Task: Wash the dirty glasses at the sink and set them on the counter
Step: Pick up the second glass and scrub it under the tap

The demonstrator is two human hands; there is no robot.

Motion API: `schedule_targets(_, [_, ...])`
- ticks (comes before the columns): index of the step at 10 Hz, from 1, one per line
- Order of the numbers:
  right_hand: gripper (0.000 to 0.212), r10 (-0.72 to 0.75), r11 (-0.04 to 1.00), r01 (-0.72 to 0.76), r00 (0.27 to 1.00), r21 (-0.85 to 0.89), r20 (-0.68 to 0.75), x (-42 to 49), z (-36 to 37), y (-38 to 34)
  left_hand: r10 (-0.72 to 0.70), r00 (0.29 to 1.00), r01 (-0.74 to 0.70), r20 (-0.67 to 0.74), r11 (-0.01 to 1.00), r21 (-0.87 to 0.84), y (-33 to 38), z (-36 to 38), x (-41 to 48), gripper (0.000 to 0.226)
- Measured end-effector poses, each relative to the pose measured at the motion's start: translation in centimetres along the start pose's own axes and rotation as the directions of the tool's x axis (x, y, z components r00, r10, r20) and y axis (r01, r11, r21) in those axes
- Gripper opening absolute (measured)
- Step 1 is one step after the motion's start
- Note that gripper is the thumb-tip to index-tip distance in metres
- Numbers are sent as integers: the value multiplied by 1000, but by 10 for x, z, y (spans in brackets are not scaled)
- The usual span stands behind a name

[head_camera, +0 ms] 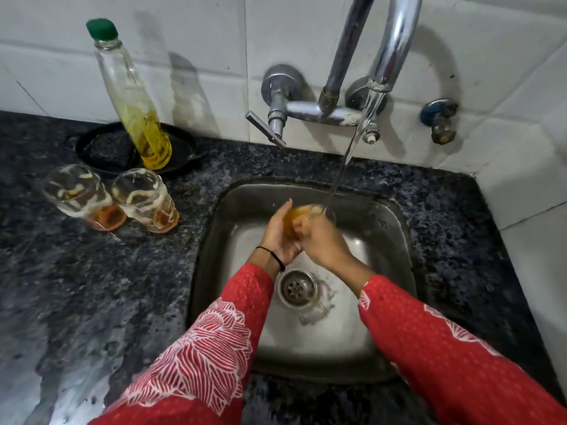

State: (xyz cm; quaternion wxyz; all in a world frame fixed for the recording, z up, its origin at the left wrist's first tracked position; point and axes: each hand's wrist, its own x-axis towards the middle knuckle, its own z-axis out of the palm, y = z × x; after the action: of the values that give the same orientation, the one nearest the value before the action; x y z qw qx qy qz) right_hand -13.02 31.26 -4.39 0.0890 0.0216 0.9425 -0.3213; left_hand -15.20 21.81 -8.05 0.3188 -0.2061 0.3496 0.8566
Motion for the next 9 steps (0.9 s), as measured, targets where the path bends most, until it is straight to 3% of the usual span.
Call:
schedule_targets(1, [29,352,518,-247,934,819,59,0,8,-18,49,998,-48,34,998,-34,-8,4,2,56])
schedule_targets(2, [24,-10,761,17,1000,649,-14,-12,10,-1,-2,1000,5,-26,995,101,0,7,0,51])
schedule_targets(3, [35,-330,683,480,875,-550,354,-8,-1,36,-100,991,114,-94,981,157,4,1,4,56])
schedule_targets(4, [31,-336,833,390,920,-392,200,-12,-7,23,-82,996,83,-31,996,21,-4,-1,3,60])
schedule_targets(5, [24,81,867,-75,997,493,9,-8,0,-6,-11,1000,12,10,998,-62,-13,-1,6,50])
schedule_targets(6, [31,154,724,-139,987,675,37,-7,8,-6,-12,1000,12,-15,1000,0,-10,-1,8,54])
schedule_targets(7, [15,-57,988,28,981,153,186,-11,2,13,-103,989,118,-105,983,143,-1,-4,7,63])
schedule_targets(8, [37,-204,789,367,913,-493,352,-6,-10,24,-116,988,125,-103,988,91,-1,-8,6,66])
schedule_targets(9, [27,-120,992,121,993,-45,18,-6,-2,3,-29,999,26,-44,998,-53,-11,-7,7,65])
